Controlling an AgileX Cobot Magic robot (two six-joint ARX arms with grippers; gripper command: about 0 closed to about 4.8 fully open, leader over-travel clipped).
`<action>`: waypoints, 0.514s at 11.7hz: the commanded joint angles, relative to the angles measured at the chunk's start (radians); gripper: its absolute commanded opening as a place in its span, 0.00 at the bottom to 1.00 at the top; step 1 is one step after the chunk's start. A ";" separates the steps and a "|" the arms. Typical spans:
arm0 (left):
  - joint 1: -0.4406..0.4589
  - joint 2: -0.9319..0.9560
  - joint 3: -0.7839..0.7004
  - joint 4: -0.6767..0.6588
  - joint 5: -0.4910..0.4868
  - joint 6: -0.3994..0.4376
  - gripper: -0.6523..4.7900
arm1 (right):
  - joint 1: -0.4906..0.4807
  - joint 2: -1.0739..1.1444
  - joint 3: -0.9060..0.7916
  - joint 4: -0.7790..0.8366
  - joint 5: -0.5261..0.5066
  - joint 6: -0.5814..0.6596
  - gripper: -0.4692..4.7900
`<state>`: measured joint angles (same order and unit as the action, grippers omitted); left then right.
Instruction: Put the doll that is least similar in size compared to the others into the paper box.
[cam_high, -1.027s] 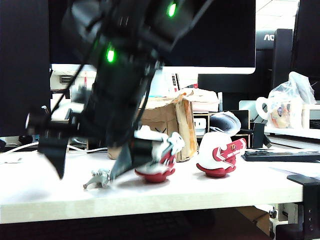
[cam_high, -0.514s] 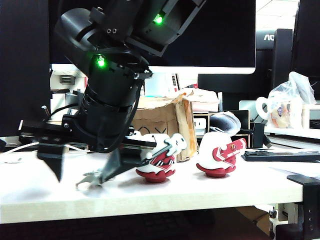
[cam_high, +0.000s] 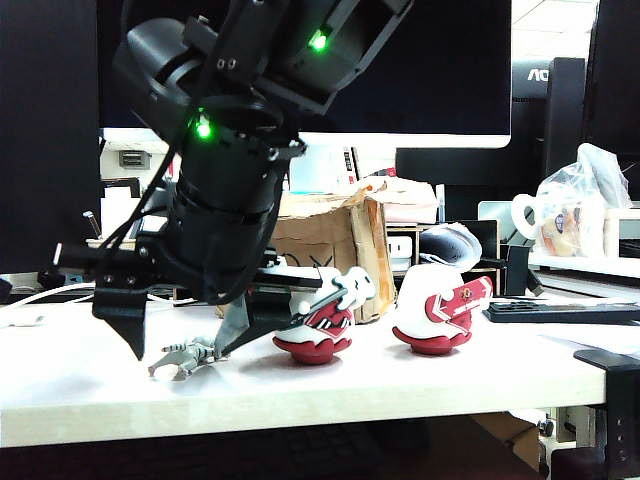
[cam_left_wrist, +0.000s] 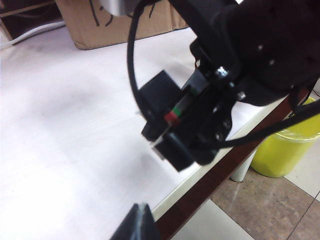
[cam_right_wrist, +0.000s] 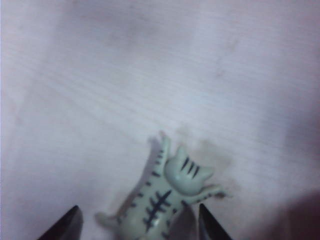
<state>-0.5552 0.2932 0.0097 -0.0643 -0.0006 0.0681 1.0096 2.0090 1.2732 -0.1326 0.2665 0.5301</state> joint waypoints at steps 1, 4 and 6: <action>0.002 -0.001 0.001 0.013 0.004 0.003 0.11 | -0.006 0.019 0.004 0.005 -0.018 0.001 0.56; 0.002 -0.001 0.001 0.013 0.004 0.003 0.11 | -0.006 0.019 0.004 0.004 -0.023 0.001 0.31; 0.002 -0.001 0.001 0.013 0.004 0.003 0.11 | -0.006 0.019 0.004 0.005 -0.029 0.001 0.24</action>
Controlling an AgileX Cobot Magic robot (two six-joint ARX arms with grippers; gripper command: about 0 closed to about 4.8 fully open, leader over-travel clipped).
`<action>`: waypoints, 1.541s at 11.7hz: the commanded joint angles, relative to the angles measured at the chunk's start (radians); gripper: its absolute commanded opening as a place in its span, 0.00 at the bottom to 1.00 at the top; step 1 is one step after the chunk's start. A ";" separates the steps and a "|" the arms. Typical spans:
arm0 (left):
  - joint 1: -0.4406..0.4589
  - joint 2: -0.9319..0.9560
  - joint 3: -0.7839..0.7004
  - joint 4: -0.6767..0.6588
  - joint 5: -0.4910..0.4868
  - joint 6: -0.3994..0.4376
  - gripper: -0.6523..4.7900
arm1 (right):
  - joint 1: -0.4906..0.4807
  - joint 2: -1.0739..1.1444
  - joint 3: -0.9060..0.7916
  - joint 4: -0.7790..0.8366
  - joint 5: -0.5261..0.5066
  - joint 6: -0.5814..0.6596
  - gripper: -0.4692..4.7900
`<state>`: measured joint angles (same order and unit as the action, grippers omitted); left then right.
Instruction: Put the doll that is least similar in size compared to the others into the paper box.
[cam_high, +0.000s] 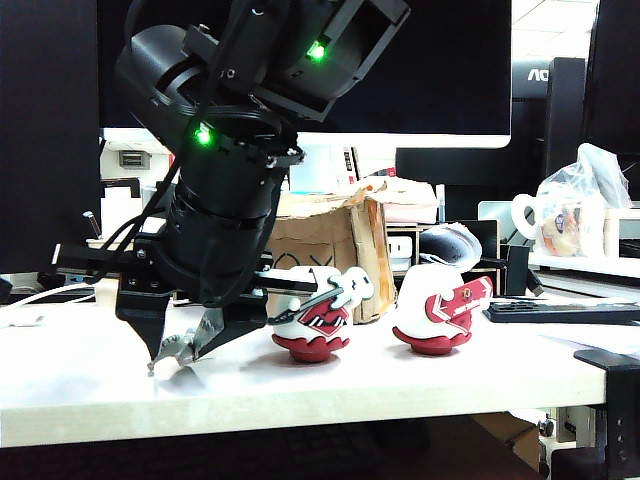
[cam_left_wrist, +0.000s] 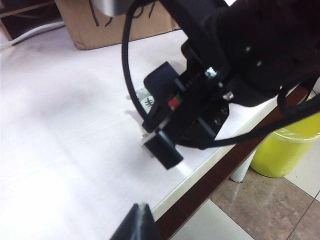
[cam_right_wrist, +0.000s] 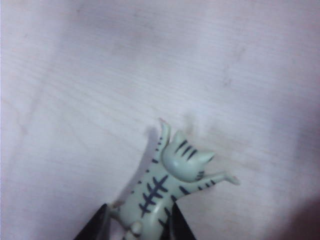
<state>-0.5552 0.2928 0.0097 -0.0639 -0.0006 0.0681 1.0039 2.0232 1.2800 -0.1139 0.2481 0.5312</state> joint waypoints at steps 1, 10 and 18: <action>0.002 0.000 0.001 0.013 0.004 0.003 0.11 | 0.000 0.004 -0.003 -0.003 -0.027 0.000 0.24; 0.002 -0.011 0.001 0.013 0.004 0.003 0.11 | -0.004 -0.048 0.147 -0.093 -0.071 -0.008 0.24; 0.002 -0.089 0.001 0.012 0.004 0.003 0.11 | -0.026 -0.182 0.153 -0.091 -0.060 -0.015 0.24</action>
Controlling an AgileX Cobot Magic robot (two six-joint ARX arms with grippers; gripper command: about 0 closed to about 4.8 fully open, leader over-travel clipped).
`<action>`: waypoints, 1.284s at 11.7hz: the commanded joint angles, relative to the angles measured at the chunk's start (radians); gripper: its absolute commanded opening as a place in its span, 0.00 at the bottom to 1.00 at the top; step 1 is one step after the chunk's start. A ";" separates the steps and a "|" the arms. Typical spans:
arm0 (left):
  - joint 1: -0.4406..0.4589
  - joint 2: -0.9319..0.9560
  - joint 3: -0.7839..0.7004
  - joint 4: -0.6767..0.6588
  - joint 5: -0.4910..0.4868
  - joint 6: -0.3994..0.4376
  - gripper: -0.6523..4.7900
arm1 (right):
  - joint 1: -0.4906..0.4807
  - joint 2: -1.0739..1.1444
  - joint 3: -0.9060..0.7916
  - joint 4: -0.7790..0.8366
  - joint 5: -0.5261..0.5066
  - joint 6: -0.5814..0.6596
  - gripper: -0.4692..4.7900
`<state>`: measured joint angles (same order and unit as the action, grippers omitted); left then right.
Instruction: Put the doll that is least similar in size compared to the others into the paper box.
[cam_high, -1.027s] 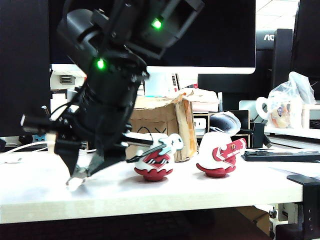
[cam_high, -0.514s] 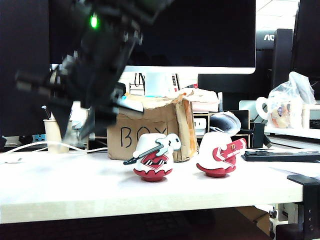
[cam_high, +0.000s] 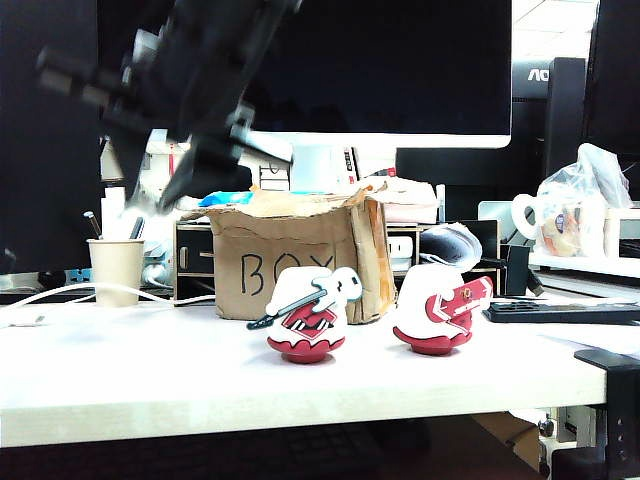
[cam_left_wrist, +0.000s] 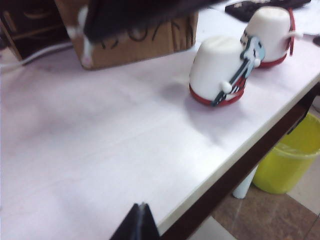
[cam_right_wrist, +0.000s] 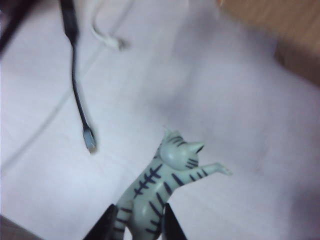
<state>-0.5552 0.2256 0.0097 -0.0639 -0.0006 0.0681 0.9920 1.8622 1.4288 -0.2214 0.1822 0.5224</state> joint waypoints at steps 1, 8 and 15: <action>0.002 -0.054 0.001 0.012 0.004 0.003 0.11 | -0.020 -0.031 0.004 0.015 0.006 -0.006 0.24; 0.073 -0.194 0.001 0.012 0.004 0.003 0.11 | -0.066 -0.064 0.004 0.023 0.002 -0.006 0.24; 0.180 -0.222 0.000 0.011 0.004 0.003 0.11 | -0.290 -0.065 0.005 0.224 -0.001 -0.007 0.24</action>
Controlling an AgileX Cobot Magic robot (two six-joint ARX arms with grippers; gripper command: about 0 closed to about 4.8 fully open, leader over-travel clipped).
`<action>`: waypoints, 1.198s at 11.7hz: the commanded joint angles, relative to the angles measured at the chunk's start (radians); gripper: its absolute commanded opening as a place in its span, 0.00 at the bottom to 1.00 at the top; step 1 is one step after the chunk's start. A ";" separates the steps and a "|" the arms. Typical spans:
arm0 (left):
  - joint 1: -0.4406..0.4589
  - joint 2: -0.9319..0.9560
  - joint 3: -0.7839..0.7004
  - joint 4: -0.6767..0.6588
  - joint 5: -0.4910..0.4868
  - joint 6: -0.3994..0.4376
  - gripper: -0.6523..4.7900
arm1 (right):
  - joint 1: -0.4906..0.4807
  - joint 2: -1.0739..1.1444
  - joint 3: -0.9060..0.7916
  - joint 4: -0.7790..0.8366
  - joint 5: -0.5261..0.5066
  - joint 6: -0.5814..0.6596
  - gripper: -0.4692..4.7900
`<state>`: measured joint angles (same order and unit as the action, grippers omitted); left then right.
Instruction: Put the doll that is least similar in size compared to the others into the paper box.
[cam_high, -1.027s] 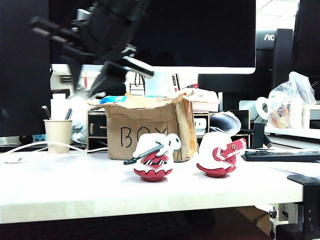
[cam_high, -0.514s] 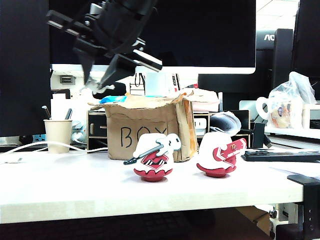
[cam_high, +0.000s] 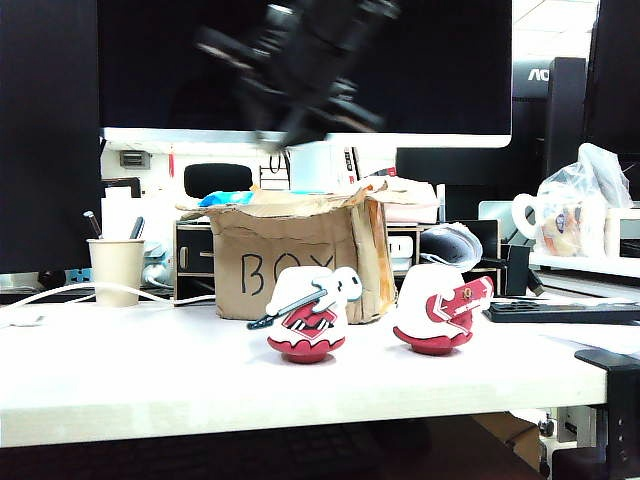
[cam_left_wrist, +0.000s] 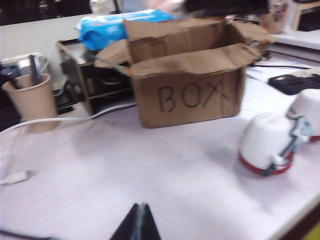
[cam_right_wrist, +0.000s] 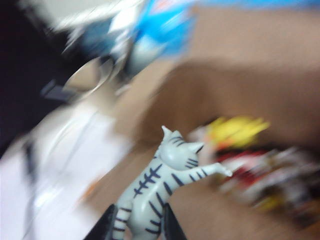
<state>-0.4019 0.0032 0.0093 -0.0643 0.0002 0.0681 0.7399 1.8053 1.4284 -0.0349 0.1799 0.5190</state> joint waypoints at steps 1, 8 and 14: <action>0.042 0.000 0.000 0.011 0.001 0.003 0.11 | -0.116 -0.008 0.005 0.063 -0.011 -0.003 0.24; 0.042 0.000 0.000 0.010 0.003 0.003 0.11 | -0.157 0.079 0.005 0.122 -0.108 -0.003 0.46; 0.332 0.000 0.000 0.009 0.019 0.003 0.11 | -0.101 -0.130 0.004 -0.298 -0.045 -0.154 0.08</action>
<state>-0.0902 0.0032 0.0090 -0.0647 0.0204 0.0681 0.6262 1.7046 1.4284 -0.2947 0.0834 0.4099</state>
